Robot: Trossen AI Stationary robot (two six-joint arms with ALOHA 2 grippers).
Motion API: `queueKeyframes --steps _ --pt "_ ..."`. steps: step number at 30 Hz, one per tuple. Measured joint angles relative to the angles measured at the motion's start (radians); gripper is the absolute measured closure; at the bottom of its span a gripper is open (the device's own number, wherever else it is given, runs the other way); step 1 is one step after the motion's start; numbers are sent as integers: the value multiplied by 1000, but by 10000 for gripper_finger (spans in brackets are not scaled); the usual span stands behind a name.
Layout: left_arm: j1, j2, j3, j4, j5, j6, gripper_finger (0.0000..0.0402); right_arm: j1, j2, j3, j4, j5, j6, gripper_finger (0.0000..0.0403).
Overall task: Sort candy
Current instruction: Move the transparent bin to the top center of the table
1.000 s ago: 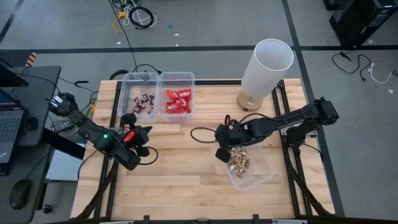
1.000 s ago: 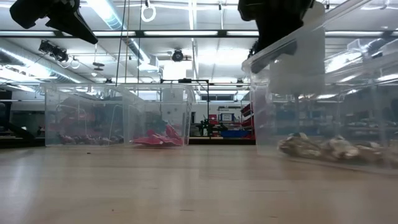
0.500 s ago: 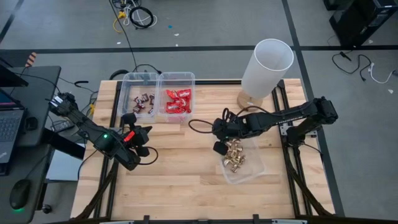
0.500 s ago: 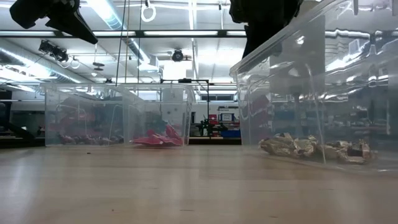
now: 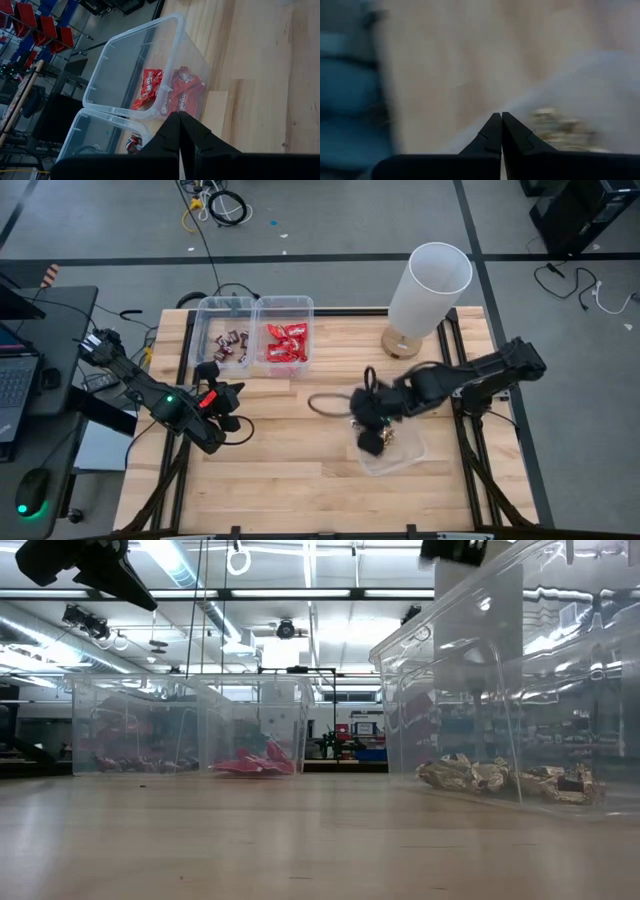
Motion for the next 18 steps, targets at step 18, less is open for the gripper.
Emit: queueKeyframes --steps 18 --pt "0 0 0 36 0 -1 401 415 2 45 -47 -185 774 403"
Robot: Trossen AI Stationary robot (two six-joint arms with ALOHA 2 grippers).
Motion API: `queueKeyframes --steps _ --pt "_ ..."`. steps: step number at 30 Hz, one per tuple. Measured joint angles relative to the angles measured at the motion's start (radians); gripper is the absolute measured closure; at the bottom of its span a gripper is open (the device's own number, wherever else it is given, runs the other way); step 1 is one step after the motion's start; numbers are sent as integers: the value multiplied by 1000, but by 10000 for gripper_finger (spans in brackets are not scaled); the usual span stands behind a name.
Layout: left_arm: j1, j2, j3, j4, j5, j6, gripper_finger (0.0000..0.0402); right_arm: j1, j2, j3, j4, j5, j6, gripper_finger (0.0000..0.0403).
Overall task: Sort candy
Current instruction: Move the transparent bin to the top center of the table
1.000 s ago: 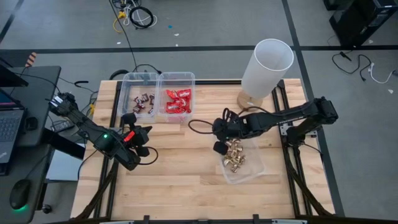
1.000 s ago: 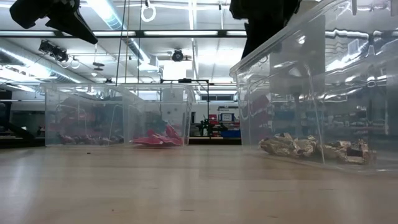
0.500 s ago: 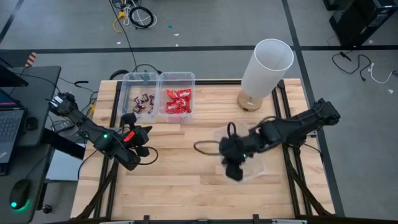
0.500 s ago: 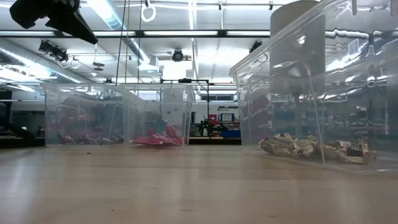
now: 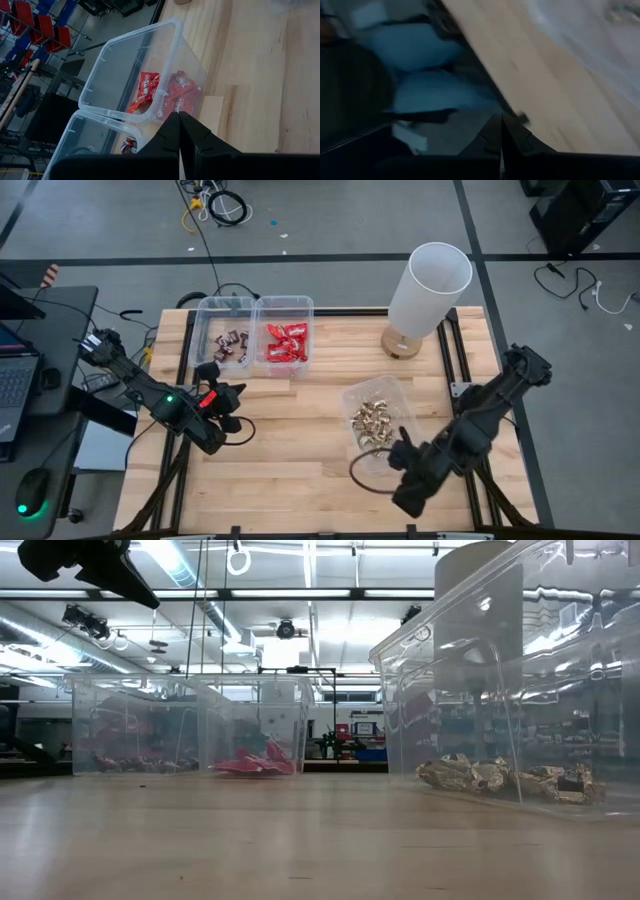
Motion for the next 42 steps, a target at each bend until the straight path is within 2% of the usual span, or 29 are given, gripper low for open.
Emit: queueKeyframes --steps 5,8,20,30,42 --pt "0 0 0 0 0 0 401 55 0 -26 -152 0 101 403" --pt "0 0 0 0 0 1 401 71 2 -67 -186 2 113 403" --pt "0 0 0 16 0 24 401 54 2 -225 -98 32 34 403" --pt "0 0 0 16 0 24 401 30 2 -233 -82 114 -22 403" --pt "0 0 0 16 0 27 401 -20 2 -233 -111 117 -86 403"
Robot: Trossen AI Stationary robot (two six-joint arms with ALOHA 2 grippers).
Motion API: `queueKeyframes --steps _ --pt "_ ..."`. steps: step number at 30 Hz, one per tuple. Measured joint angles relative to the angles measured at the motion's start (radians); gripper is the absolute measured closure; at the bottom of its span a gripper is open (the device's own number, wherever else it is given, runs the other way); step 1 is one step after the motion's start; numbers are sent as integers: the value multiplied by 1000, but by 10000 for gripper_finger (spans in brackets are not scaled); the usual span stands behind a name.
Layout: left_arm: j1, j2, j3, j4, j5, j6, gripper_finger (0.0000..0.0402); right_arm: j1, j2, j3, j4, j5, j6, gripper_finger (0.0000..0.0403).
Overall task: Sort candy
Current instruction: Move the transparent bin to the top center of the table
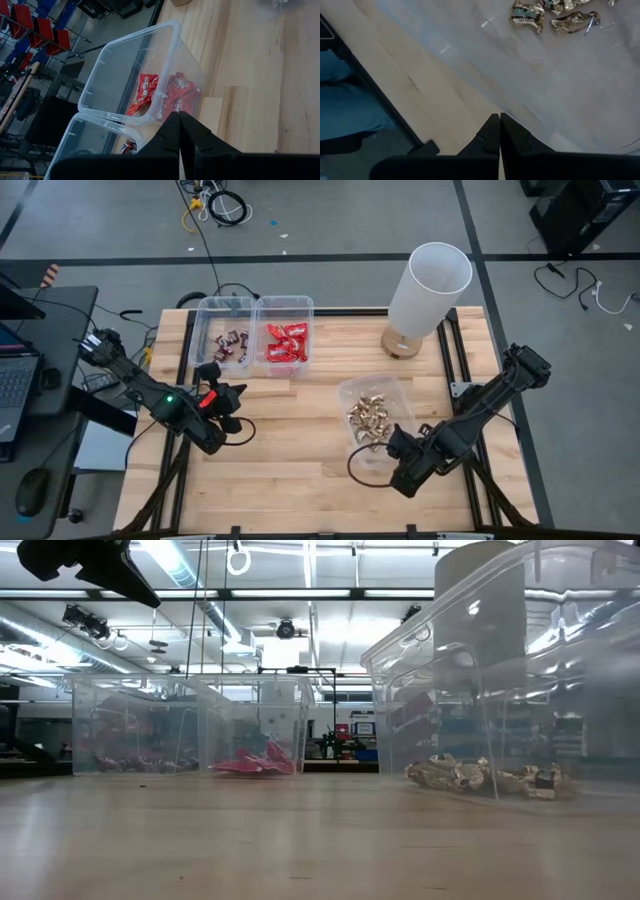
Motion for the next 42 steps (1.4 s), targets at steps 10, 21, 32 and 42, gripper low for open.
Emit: queueKeyframes --steps 10,21,32,42 --pt "0 0 0 0 0 0 401 -52 0 0 0 8 -79 403" --pt "0 0 0 0 0 0 401 -118 0 0 0 17 -167 403" --pt "0 0 0 0 0 0 401 -187 0 0 10 19 -265 403" --pt "0 0 0 0 0 22 401 -238 0 0 86 20 -336 403"
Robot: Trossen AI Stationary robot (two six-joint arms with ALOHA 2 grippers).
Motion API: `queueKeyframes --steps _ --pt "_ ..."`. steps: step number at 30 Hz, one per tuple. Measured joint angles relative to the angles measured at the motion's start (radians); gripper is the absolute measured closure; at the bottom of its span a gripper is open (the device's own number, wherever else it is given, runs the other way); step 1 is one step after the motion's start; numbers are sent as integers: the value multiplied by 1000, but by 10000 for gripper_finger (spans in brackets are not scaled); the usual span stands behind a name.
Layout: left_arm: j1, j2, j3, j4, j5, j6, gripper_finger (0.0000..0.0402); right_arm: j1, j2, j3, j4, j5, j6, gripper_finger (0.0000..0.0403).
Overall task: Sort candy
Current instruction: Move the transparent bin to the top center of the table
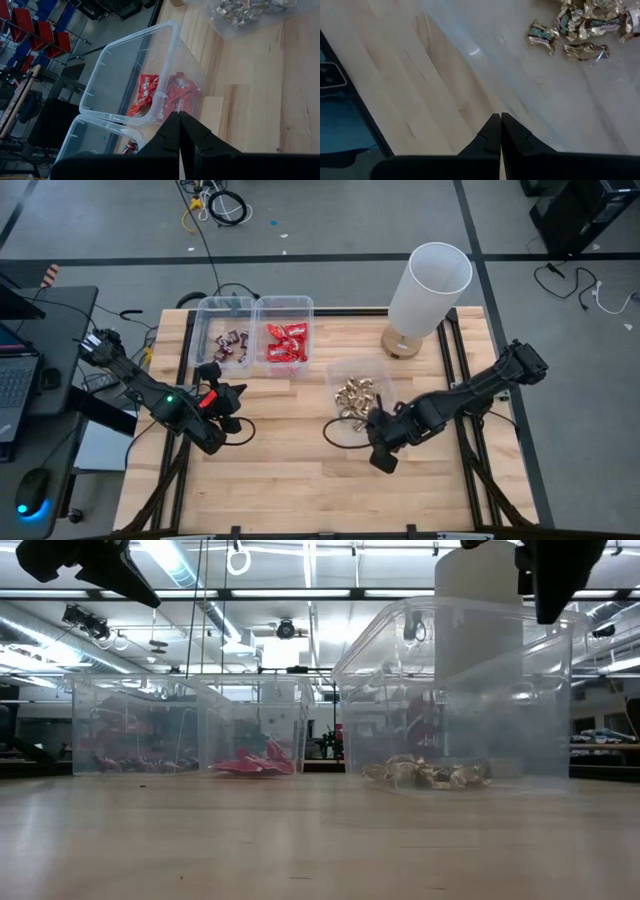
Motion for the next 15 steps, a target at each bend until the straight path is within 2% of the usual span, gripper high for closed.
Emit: queueKeyframes --steps 15 --pt "0 0 0 1 0 0 401 -60 0 0 12 25 -82 403"
